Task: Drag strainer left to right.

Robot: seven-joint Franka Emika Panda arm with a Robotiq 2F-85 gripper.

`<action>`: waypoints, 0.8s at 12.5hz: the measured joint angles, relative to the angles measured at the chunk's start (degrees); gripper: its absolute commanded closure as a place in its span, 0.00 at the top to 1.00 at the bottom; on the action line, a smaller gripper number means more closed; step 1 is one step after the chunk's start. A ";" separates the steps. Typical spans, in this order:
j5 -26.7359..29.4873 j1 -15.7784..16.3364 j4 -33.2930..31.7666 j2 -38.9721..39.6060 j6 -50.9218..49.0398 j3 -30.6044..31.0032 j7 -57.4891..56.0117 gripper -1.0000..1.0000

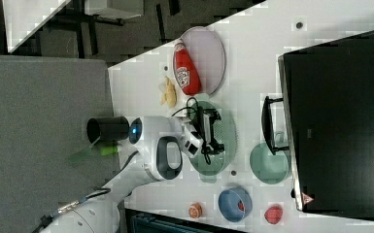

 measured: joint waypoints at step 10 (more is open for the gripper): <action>0.87 -1.20 0.56 0.22 -0.17 -4.91 -4.34 1.00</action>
